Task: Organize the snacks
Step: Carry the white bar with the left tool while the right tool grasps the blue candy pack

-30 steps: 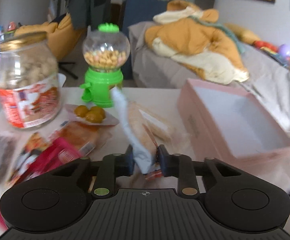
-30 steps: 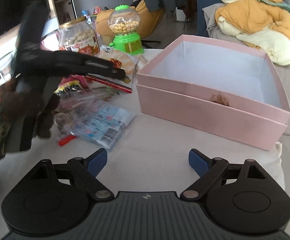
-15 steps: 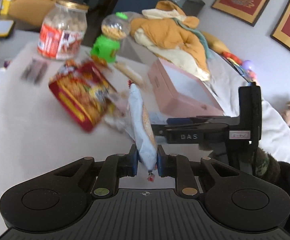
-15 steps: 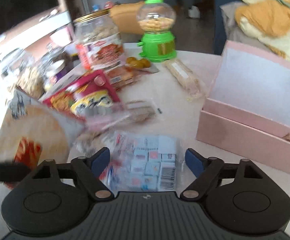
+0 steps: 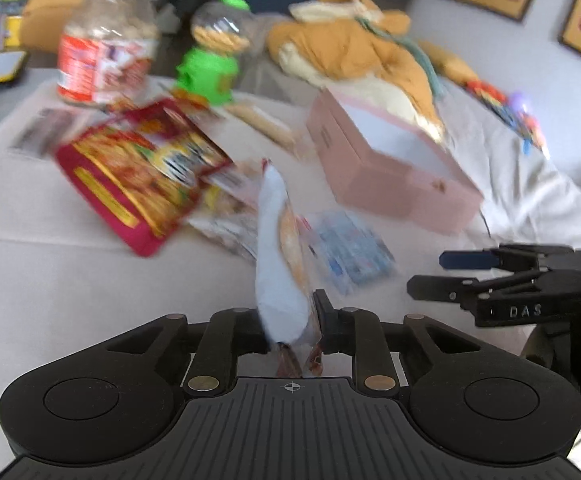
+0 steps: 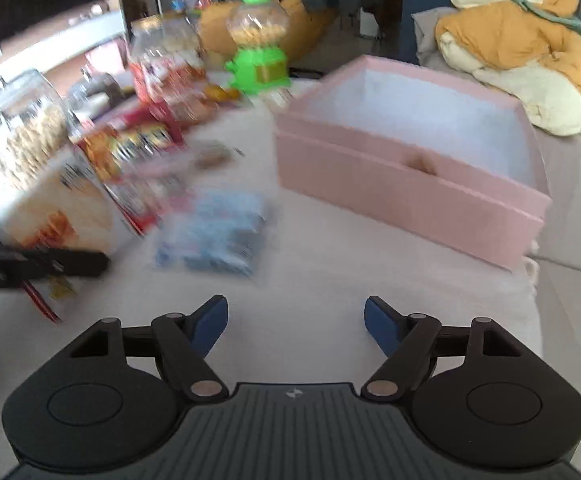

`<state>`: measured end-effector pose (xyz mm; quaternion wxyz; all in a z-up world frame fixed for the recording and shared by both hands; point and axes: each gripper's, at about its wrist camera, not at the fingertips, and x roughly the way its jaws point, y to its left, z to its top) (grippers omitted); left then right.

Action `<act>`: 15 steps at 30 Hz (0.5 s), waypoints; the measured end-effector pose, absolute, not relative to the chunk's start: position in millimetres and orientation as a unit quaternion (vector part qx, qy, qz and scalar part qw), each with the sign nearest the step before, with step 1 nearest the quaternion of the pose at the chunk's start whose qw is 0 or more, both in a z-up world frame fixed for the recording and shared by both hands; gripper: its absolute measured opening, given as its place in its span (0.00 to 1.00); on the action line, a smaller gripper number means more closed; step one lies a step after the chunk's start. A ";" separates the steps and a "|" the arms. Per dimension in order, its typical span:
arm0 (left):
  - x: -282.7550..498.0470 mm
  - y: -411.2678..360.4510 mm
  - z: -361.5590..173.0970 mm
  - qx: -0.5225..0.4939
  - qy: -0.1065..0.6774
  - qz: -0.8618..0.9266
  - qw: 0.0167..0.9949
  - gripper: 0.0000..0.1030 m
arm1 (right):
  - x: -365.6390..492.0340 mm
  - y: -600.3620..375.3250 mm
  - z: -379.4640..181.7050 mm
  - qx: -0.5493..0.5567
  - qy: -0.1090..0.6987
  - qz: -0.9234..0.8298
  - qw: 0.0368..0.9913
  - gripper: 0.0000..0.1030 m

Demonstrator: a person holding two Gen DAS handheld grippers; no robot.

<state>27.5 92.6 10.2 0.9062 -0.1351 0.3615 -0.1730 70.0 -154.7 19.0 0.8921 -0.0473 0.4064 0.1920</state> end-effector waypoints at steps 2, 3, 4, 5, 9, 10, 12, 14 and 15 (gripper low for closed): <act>22.4 106.0 14.0 -0.159 0.353 -0.156 0.909 0.21 | 71.7 -142.6 25.7 -0.043 0.392 0.205 0.896 0.74; 20.1 112.6 15.9 -0.175 0.350 -0.153 0.907 0.21 | 75.6 -132.9 27.4 -0.041 0.387 0.210 0.897 0.74; 17.9 116.9 18.0 -0.183 0.348 -0.151 0.907 0.21 | 81.7 -122.0 27.2 -0.039 0.385 0.214 0.897 0.74; 15.5 119.8 19.9 -0.185 0.347 -0.148 0.907 0.21 | 89.0 -111.6 25.3 -0.038 0.386 0.216 0.896 0.74; 6.3 121.4 22.3 -0.191 0.350 -0.159 0.903 0.21 | 118.6 -77.7 7.1 -0.065 0.411 0.196 0.888 0.79; 4.8 119.4 22.5 -0.190 0.351 -0.164 0.902 0.21 | 117.2 -77.0 7.6 -0.067 0.410 0.199 0.888 0.74; 6.8 112.0 20.7 -0.191 0.354 -0.171 0.899 0.21 | 108.0 -80.6 10.1 -0.084 0.406 0.222 0.882 0.66; 9.3 104.3 18.4 -0.194 0.359 -0.184 0.894 0.21 | 94.3 -92.4 14.0 -0.103 0.398 0.232 0.881 0.62; 10.0 99.0 17.9 -0.196 0.361 -0.194 0.891 0.21 | 85.9 -101.8 15.1 -0.112 0.395 0.234 0.882 0.62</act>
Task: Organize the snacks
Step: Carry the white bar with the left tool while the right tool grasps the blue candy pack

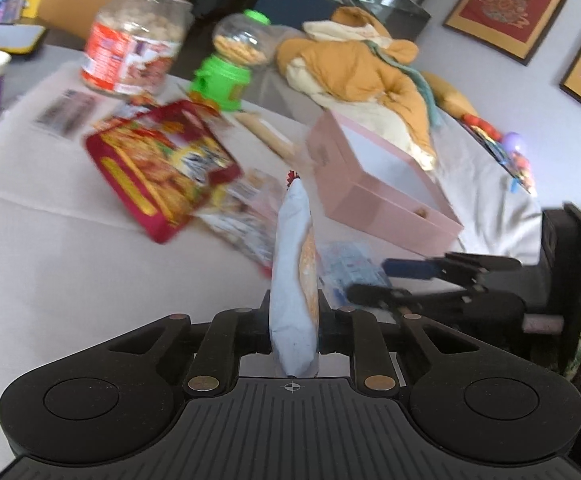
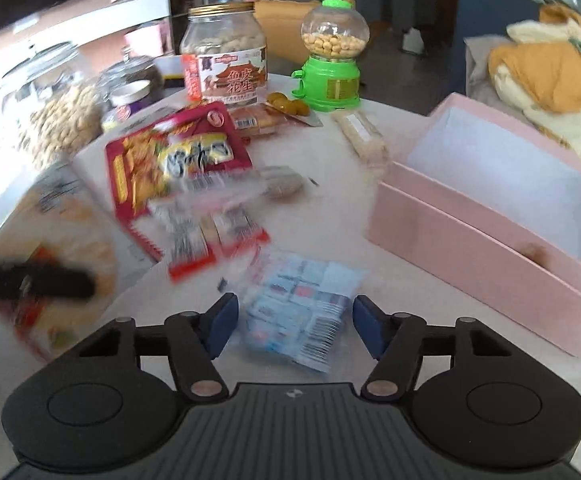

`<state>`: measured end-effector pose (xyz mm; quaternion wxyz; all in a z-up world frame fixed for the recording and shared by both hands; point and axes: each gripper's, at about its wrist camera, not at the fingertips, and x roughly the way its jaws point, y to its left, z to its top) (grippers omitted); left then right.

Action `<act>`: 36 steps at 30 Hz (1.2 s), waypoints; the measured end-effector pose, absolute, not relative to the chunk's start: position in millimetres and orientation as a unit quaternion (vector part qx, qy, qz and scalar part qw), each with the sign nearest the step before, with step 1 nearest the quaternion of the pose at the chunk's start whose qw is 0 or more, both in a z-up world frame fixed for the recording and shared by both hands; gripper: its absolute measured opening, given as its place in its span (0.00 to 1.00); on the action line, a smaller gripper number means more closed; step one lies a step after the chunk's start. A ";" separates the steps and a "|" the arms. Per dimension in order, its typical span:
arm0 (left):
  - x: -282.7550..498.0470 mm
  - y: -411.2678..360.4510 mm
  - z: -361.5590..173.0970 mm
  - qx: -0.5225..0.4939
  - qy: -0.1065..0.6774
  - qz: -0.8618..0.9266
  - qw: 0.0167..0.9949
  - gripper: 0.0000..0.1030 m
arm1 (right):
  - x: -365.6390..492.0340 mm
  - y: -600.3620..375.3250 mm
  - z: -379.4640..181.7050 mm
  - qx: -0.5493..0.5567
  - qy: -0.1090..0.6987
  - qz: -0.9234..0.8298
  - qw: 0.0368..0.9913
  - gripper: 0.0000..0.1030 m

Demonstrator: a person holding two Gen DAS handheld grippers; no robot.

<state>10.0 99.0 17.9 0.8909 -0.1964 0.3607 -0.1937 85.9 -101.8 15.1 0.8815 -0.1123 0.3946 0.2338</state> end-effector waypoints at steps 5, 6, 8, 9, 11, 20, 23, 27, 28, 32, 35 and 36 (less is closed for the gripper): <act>9.9 67.1 17.6 -0.183 0.372 -0.229 0.881 0.21 | 55.3 -155.0 12.7 -0.161 0.389 0.220 0.880 0.71; 9.4 61.6 16.8 -0.179 0.374 -0.229 0.881 0.21 | 50.8 -166.3 12.1 -0.157 0.382 0.209 0.887 0.74; 8.7 55.5 16.4 -0.173 0.375 -0.215 0.885 0.21 | 49.4 -184.2 11.6 -0.133 0.391 0.182 0.892 0.77; 8.5 55.3 16.7 -0.169 0.373 -0.198 0.891 0.21 | 51.0 -190.5 12.7 -0.111 0.404 0.172 0.892 0.77; 8.0 58.9 18.4 -0.163 0.364 -0.161 0.903 0.21 | 52.3 -195.9 17.7 -0.061 0.419 0.171 0.890 0.73; 9.5 91.0 18.1 -0.209 0.358 -0.120 0.902 0.21 | 57.9 -121.4 17.2 -0.085 0.380 0.226 0.893 0.73; 7.5 91.5 16.8 -0.212 0.356 -0.132 0.900 0.21 | 63.0 -119.2 10.9 -0.138 0.374 0.198 0.895 0.70; 7.9 89.8 10.7 -0.222 0.354 -0.140 0.898 0.21 | 66.0 -153.8 8.6 -0.162 0.366 0.130 0.907 0.71; 8.8 89.6 9.0 -0.224 0.354 -0.141 0.897 0.21 | 68.1 -164.7 10.8 -0.142 0.379 0.126 0.906 0.71; 11.3 87.5 3.4 -0.224 0.362 -0.142 0.893 0.21 | 75.8 -185.5 19.7 -0.009 0.424 0.159 0.891 0.71; 11.1 89.2 3.8 -0.222 0.362 -0.141 0.894 0.21 | 88.2 -164.6 21.1 0.019 0.425 0.149 0.893 0.71; 10.9 89.3 5.7 -0.218 0.360 -0.140 0.896 0.21 | 94.5 -153.7 19.9 0.013 0.422 0.135 0.897 0.71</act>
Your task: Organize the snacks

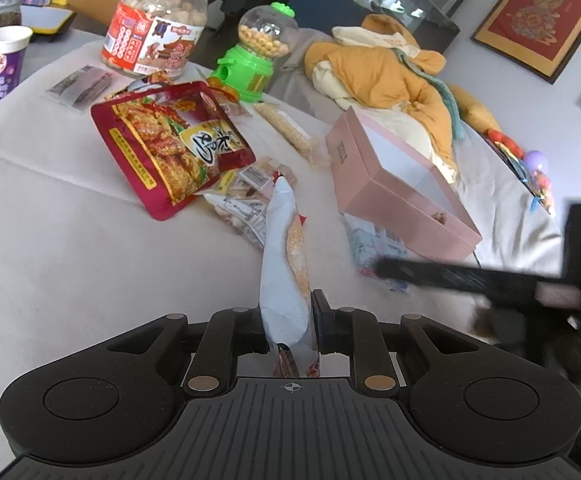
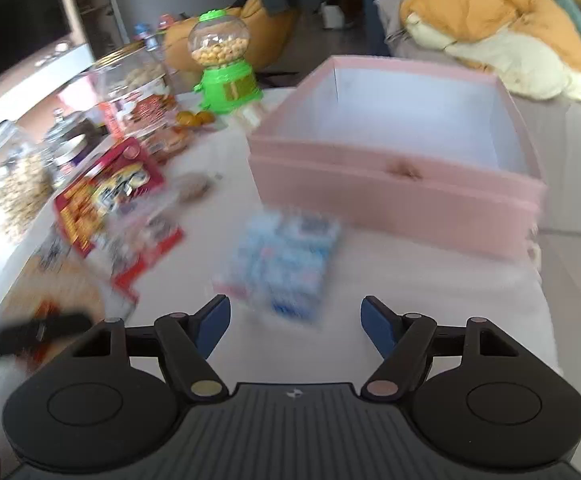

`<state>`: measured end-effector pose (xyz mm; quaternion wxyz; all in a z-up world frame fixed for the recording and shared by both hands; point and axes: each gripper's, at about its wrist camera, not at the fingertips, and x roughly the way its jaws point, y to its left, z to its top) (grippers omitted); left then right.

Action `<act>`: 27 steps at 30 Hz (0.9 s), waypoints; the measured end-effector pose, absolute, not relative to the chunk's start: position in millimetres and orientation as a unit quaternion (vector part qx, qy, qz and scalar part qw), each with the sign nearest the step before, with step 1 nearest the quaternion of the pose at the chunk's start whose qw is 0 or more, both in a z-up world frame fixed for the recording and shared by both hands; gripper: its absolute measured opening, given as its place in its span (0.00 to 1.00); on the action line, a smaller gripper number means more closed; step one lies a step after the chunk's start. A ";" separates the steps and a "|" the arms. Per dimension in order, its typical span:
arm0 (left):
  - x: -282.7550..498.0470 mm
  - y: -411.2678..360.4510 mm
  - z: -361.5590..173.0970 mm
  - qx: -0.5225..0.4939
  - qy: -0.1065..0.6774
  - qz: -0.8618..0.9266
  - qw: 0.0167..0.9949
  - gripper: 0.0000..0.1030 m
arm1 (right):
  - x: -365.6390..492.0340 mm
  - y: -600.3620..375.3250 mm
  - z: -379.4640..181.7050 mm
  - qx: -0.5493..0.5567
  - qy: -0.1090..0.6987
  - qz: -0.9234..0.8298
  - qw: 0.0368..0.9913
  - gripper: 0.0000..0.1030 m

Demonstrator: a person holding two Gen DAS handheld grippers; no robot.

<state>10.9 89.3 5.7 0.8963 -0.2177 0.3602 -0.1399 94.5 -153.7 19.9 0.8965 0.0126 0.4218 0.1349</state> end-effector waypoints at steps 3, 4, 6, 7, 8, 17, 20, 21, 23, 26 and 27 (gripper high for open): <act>8.7 86.6 12.6 -0.177 0.353 -0.126 0.910 0.26 | 119.0 -120.5 9.6 0.000 0.426 0.093 0.900 0.76; 7.8 86.0 14.5 -0.169 0.352 -0.122 0.913 0.26 | 124.8 -113.3 6.3 -0.002 0.430 0.086 0.899 0.79; 6.5 87.5 16.1 -0.172 0.358 -0.127 0.909 0.25 | 126.4 -105.6 4.2 -0.021 0.422 0.074 0.903 0.79; 5.2 89.3 16.8 -0.183 0.361 -0.131 0.905 0.23 | 124.7 -106.2 4.9 -0.021 0.422 0.075 0.903 0.73; 3.8 90.9 17.7 -0.194 0.363 -0.135 0.901 0.21 | 123.2 -108.8 6.7 -0.019 0.422 0.080 0.903 0.62; -17.0 37.2 91.8 -0.159 0.293 -0.248 0.910 0.20 | 58.5 -180.9 45.8 -0.003 0.399 0.118 0.909 0.57; -1.1 13.4 124.1 -0.173 0.255 -0.288 0.907 0.20 | 41.5 -207.5 63.3 -0.002 0.362 0.107 0.926 0.57; 7.6 5.9 130.8 -0.178 0.246 -0.296 0.906 0.20 | 38.3 -212.9 67.3 -0.002 0.351 0.102 0.931 0.57; 32.2 -10.8 139.8 -0.183 0.230 -0.302 0.907 0.20 | 32.5 -224.4 73.0 -0.003 0.329 0.086 0.941 0.58; 79.6 -31.9 142.6 -0.198 0.220 -0.309 0.904 0.20 | 30.5 -238.0 73.6 -0.001 0.314 0.069 0.947 0.58; 98.9 -38.8 142.8 -0.205 0.217 -0.315 0.901 0.21 | 31.5 -241.7 72.7 0.001 0.314 0.066 0.947 0.58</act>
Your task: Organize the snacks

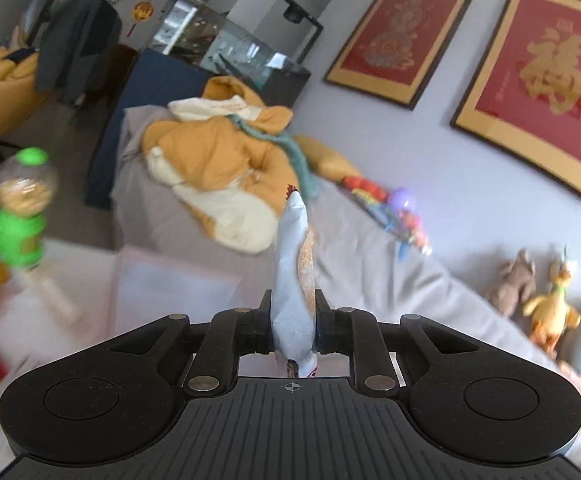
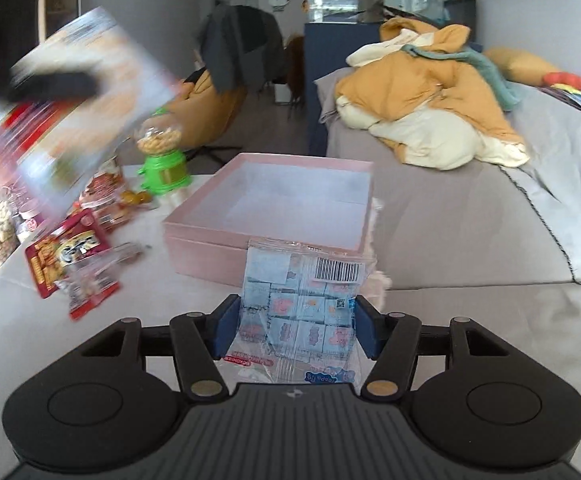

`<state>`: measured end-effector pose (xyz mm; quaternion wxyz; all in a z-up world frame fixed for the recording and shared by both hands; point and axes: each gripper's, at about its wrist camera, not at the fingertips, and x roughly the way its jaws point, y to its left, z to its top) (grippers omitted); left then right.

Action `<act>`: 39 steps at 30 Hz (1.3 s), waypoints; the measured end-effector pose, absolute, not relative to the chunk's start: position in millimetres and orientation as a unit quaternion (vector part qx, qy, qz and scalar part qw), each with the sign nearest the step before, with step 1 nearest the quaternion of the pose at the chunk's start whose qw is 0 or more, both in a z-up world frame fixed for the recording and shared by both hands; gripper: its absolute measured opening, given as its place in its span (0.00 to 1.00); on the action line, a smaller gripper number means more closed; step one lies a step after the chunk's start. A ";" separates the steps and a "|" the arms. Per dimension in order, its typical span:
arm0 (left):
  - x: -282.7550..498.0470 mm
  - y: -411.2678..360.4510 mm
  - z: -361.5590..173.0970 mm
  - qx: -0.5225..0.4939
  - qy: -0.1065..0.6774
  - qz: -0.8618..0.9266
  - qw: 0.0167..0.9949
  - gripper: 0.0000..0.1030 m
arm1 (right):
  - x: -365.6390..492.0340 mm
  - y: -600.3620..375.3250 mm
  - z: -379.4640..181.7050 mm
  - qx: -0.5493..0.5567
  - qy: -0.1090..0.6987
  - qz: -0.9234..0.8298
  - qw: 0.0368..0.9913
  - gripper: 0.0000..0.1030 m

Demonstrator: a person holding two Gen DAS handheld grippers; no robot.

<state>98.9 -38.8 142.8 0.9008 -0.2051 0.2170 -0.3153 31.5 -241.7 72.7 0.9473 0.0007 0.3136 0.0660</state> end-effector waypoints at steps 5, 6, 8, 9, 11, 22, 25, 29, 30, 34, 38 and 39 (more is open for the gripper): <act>180.9 -60.4 120.9 -0.181 0.260 -0.287 0.904 0.22 | 46.5 -255.0 64.3 -0.002 0.319 0.050 0.947 0.58; 188.8 -56.4 113.5 -0.182 0.268 -0.276 0.905 0.22 | 50.5 -258.2 63.8 -0.003 0.319 0.045 0.947 0.58; 191.8 -40.0 101.3 -0.183 0.274 -0.266 0.906 0.22 | 57.7 -262.8 65.3 -0.001 0.315 0.040 0.948 0.58; 187.7 -29.3 96.3 -0.175 0.273 -0.258 0.910 0.22 | 62.0 -265.8 67.5 0.002 0.312 0.039 0.949 0.58; 176.4 -9.3 84.4 -0.160 0.274 -0.239 0.918 0.22 | 74.7 -269.1 75.2 0.006 0.305 0.040 0.951 0.58; 118.1 76.2 39.1 -0.116 0.338 -0.163 0.919 0.22 | 227.6 -212.2 92.0 -0.010 0.319 0.075 0.945 0.58; 104.3 87.3 33.9 -0.089 0.336 -0.158 0.924 0.22 | 218.9 -193.7 92.5 -0.005 0.319 0.101 0.942 0.58; 97.3 98.9 24.2 -0.086 0.345 -0.138 0.925 0.22 | 208.0 -149.7 88.8 -0.031 0.338 0.155 0.928 0.58; 94.8 104.6 21.9 -0.095 0.345 -0.137 0.923 0.22 | 210.6 -138.7 87.8 -0.028 0.349 0.167 0.922 0.58; 79.4 121.7 18.6 -0.122 0.342 -0.145 0.920 0.22 | 237.0 -92.6 79.7 -0.005 0.399 0.204 0.894 0.62; 63.8 134.7 18.3 -0.135 0.337 -0.159 0.918 0.22 | 264.1 -40.3 58.0 -0.059 0.415 0.182 0.889 0.62; 60.8 137.6 18.2 -0.136 0.335 -0.162 0.918 0.22 | 271.7 -30.3 52.0 -0.076 0.413 0.168 0.892 0.62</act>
